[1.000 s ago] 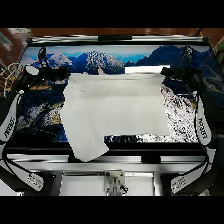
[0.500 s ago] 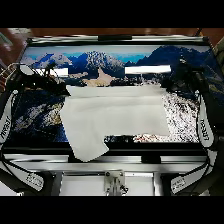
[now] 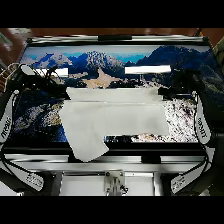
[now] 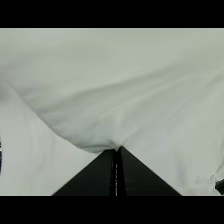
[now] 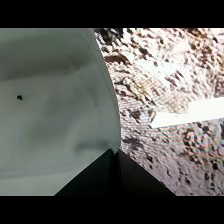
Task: Fold the shirts.
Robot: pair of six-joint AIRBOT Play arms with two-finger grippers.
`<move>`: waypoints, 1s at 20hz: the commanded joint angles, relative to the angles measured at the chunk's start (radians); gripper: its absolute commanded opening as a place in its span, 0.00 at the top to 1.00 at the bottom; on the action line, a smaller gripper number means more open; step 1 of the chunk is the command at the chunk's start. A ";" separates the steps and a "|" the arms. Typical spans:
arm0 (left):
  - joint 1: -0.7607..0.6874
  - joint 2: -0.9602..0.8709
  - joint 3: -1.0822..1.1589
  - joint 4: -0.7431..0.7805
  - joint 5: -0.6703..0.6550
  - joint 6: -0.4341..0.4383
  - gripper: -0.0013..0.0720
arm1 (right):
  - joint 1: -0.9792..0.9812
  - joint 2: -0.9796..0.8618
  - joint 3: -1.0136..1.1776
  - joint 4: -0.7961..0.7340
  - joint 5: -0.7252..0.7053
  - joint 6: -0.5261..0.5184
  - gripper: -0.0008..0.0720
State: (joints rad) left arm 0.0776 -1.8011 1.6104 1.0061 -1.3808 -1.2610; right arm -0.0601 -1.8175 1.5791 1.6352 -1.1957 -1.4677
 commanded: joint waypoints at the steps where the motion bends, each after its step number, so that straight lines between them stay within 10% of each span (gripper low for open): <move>1: -0.003 -0.002 0.000 0.010 -0.021 -0.013 0.95 | 0.001 -0.006 0.000 0.013 -0.012 0.002 0.89; 16: -0.032 -0.062 0.000 0.117 -0.060 -0.088 0.90 | 0.001 -0.005 0.000 -0.021 -0.007 0.017 0.89; 18: -0.034 -0.058 0.001 0.117 -0.064 -0.101 0.18 | 0.001 0.010 0.000 -0.017 -0.009 0.001 0.51; 20: -0.013 -0.023 0.001 0.117 -0.080 -0.118 0.12 | 0.000 0.065 0.000 -0.029 -0.021 -0.056 0.39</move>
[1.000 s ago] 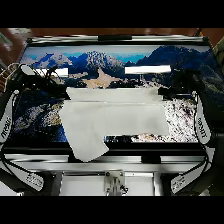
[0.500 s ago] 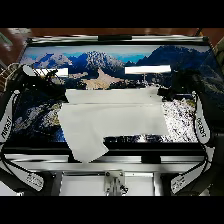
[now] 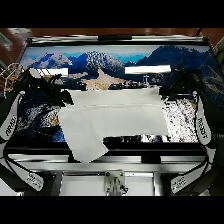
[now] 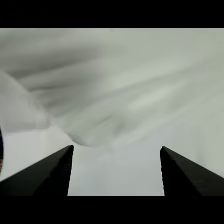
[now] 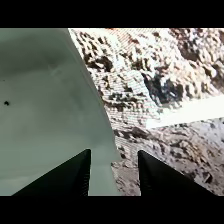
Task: Fold the shirts.
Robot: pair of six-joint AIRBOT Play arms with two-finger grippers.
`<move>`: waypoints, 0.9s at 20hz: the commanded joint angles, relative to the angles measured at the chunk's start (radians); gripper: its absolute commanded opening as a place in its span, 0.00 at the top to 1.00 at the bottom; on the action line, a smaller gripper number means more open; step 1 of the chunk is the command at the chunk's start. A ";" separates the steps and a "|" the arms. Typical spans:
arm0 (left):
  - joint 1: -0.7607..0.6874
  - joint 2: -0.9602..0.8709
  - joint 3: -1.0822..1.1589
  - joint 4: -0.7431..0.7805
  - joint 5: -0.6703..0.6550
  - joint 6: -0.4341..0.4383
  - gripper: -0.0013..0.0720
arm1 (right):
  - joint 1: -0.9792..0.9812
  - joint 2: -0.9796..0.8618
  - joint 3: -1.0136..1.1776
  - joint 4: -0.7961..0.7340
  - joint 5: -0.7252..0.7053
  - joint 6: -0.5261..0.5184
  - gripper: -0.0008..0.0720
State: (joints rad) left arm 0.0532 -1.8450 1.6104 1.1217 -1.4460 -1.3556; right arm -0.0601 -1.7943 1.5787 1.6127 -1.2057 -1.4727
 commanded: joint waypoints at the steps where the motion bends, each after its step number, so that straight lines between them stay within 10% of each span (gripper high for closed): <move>1: 0.028 0.049 0.001 0.001 -0.029 -0.040 0.13 | -0.008 0.082 0.000 -0.032 -0.027 -0.071 0.35; 7: 0.142 0.304 -0.066 0.037 -0.199 -0.056 0.17 | -0.201 0.257 0.000 -0.036 -0.315 -0.167 0.35; 18: 0.152 0.882 -1.156 -0.151 0.158 0.011 0.29 | -0.391 0.406 -0.227 0.153 -0.278 -0.204 0.35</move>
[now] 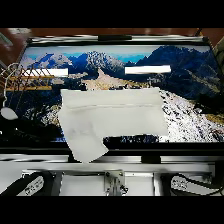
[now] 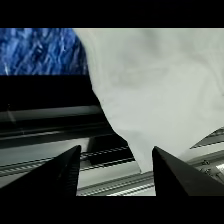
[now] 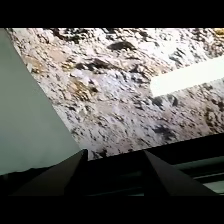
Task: Fold the shirts.
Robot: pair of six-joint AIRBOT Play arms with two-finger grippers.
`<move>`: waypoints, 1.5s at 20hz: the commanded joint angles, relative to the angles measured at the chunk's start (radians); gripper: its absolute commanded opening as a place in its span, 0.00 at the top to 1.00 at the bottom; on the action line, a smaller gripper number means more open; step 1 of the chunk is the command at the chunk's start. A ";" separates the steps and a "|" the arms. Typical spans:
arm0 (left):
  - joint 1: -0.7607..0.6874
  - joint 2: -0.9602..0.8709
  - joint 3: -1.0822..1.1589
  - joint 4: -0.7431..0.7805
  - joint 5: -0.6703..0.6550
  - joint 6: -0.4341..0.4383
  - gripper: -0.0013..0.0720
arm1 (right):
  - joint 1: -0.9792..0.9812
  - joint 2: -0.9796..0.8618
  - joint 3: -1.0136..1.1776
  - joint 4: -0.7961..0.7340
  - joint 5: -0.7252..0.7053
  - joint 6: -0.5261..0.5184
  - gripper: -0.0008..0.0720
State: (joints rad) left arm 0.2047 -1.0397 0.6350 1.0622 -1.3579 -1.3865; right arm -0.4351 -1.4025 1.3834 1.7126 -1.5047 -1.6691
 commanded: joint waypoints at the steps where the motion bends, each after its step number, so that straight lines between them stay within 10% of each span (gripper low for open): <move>1: 0.000 0.076 -0.206 -0.100 0.090 0.044 0.29 | -0.016 0.014 -0.032 0.066 0.031 -0.008 0.35; 15: -0.098 -0.068 -0.258 -0.230 0.262 0.119 0.39 | -0.016 0.014 -0.032 0.060 0.040 -0.012 0.35; 19: -0.172 -0.108 -0.255 -0.230 0.315 0.091 0.93 | -0.016 0.013 -0.077 0.076 -0.003 -0.011 0.24; 30: -0.143 -0.060 -0.126 -0.225 0.204 0.111 0.95 | -0.016 0.013 -0.517 0.238 0.135 -0.137 0.24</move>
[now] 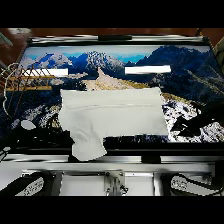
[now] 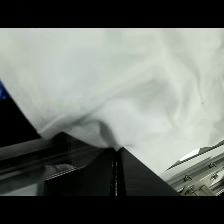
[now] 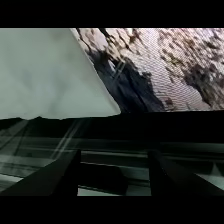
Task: Fold the shirts.
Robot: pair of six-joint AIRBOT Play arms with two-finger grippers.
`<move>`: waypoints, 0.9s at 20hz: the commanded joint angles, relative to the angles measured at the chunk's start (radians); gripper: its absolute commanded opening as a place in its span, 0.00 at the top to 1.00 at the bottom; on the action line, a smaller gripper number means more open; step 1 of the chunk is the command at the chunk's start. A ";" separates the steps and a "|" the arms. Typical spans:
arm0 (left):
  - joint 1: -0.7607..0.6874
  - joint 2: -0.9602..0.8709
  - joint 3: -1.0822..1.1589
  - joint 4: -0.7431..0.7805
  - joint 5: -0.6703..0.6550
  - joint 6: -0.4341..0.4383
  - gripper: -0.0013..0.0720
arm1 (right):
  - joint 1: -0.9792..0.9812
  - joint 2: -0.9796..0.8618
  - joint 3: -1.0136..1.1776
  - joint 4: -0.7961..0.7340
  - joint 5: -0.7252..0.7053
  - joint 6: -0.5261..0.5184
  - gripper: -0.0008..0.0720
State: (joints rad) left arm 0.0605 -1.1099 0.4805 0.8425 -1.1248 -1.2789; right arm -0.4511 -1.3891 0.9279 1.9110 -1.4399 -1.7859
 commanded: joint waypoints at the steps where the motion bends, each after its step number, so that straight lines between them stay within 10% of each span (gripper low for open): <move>1: 0.001 0.010 0.033 -0.005 -0.029 0.004 0.95 | 0.000 0.000 -0.066 0.069 0.097 -0.018 0.24; 14: 0.003 0.011 0.121 0.003 -0.035 0.004 0.95 | 0.175 -0.028 -0.082 0.039 0.217 0.034 0.25; 17: 0.031 0.011 0.151 0.007 -0.043 0.011 0.95 | 0.217 -0.022 -0.079 0.038 0.229 0.022 0.83; 18: 0.050 0.011 0.172 0.015 -0.054 0.012 0.95 | 0.217 -0.012 -0.070 0.040 0.230 0.004 0.89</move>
State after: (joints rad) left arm 0.0822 -1.1000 0.6155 0.8455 -1.1660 -1.2728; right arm -0.2649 -1.4097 0.8490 1.9594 -1.2213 -1.7660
